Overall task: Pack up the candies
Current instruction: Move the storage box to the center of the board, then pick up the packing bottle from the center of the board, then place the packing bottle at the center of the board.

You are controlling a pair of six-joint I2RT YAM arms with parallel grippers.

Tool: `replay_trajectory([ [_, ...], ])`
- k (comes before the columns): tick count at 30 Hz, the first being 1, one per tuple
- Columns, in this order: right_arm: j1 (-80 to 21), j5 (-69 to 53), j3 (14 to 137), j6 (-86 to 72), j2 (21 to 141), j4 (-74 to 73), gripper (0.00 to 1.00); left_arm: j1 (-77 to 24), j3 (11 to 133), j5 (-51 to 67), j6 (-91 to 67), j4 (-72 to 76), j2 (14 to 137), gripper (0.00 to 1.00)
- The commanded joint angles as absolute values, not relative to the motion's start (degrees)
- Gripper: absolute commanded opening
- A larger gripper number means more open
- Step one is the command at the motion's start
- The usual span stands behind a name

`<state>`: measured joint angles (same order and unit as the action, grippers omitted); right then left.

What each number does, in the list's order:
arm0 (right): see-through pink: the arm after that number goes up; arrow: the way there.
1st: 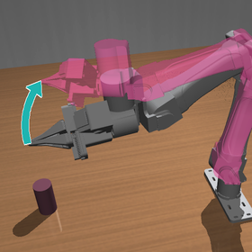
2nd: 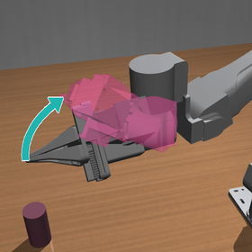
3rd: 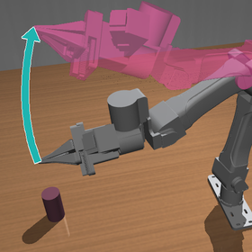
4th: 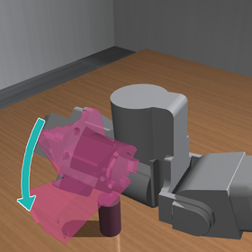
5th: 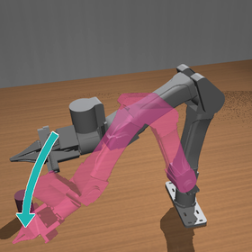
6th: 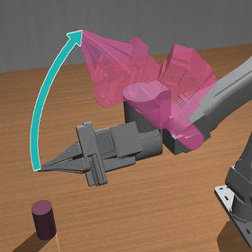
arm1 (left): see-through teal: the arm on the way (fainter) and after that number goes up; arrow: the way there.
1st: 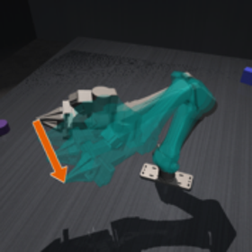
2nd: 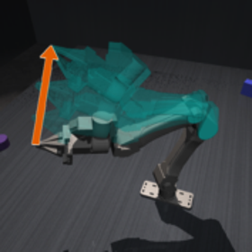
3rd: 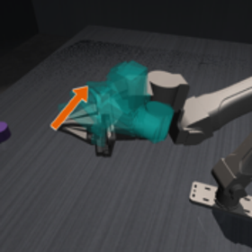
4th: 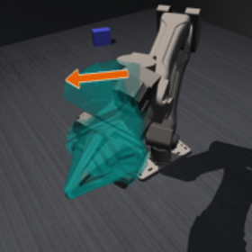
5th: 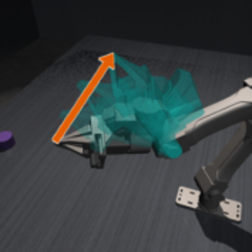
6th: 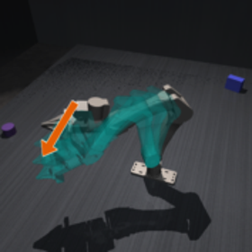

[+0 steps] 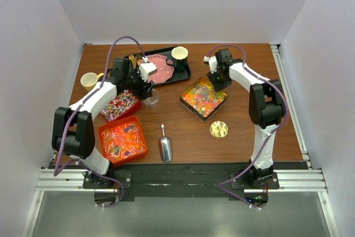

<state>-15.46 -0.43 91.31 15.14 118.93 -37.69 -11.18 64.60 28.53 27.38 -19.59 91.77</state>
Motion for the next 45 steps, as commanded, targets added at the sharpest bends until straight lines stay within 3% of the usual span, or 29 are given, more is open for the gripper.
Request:
replay_trajectory([
  [1, -12.13, 4.04, 94.57, 14.15, 119.71, -35.16, 0.39, -13.27, 66.01, 32.34, 29.27, -22.5, 92.63, 0.7],
  [9, -11.95, 2.04, 95.71, 14.33, 117.61, -35.42, 0.4, -15.82, 67.23, 31.38, 28.83, -22.76, 94.92, 0.61],
  [13, -11.95, -1.22, 95.98, 13.71, 114.0, -36.38, 0.48, -17.05, 67.06, 30.06, 28.65, -23.47, 95.8, 0.54],
  [20, -11.87, -5.62, 95.8, 12.39, 107.23, -37.61, 0.58, -17.58, 67.67, 25.93, 26.98, -22.68, 98.96, 0.24],
  [29, -11.95, -5.19, 89.49, 14.23, 95.91, -38.14, 0.61, -19.42, 65.74, 23.29, 29.0, -22.06, 98.01, 0.0],
  [38, -9.85, -2.63, 83.24, 14.77, 83.68, -41.65, 0.66, -28.2, 66.01, 33.83, 30.5, -32.94, 88.97, 0.0],
  [45, -7.38, -3.78, 81.74, 13.8, 80.25, -45.53, 0.66, -44.79, 58.55, 33.32, 28.58, -34.55, 80.87, 0.0],
])
